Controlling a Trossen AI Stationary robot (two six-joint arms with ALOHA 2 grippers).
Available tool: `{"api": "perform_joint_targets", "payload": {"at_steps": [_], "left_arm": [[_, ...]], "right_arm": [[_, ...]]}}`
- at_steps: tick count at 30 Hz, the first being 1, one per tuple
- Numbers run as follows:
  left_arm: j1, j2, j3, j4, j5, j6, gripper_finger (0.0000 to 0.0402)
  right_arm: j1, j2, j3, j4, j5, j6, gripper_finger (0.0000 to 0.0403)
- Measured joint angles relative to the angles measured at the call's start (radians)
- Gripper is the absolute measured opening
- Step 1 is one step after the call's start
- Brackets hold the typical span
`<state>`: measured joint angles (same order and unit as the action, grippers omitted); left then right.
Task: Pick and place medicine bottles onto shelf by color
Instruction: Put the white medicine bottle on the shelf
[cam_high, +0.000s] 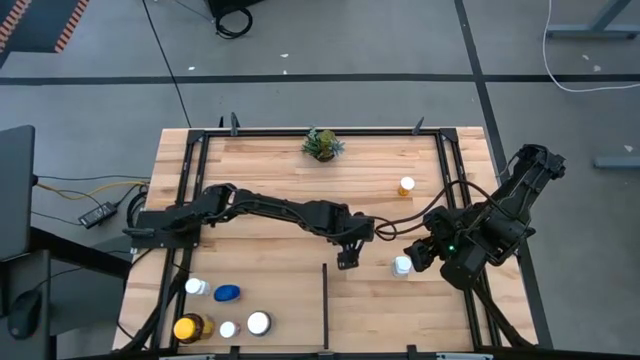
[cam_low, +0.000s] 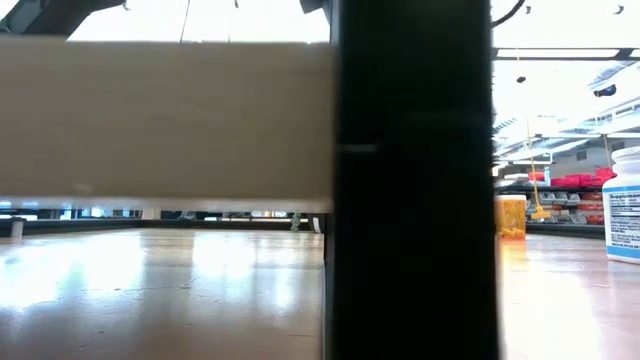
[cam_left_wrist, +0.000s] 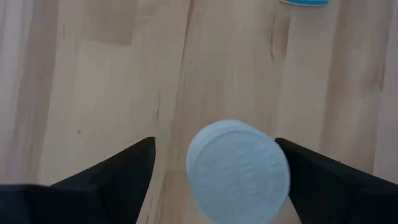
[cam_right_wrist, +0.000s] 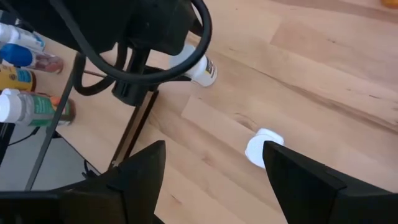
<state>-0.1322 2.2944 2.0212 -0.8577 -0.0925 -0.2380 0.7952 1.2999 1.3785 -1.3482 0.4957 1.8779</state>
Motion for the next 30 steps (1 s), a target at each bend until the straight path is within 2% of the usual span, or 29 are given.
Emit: {"api": "perform_joint_targets", "payload": {"at_steps": [3, 10, 17, 27, 30], "left_arm": [[0.0, 0.0, 0.0, -0.001, 0.0, 0.02, 0.0301], [0.002, 0.0, 0.001, -0.011, 0.001, 0.06, 0.0201], [0.043, -0.001, 0.081, -0.161, 0.0, 0.095, 0.0201], [0.111, -0.009, 0.329, -0.451, -0.006, 0.129, 0.0201], [0.095, -0.05, 0.318, -0.485, -0.014, 0.128, 0.0201]], "right_arm": [[0.0, 0.0, 0.0, -0.005, 0.0, -0.004, 0.0276], [0.0, 0.0, 0.0, -0.014, 0.0, -0.035, 0.0276], [0.0, 0.0, 0.0, -0.019, 0.001, -0.067, 0.0276], [0.0, 0.0, 0.0, -0.02, 0.025, -0.129, 0.0276], [0.0, 0.0, 0.0, -0.026, 0.039, -0.151, 0.0276]]}}
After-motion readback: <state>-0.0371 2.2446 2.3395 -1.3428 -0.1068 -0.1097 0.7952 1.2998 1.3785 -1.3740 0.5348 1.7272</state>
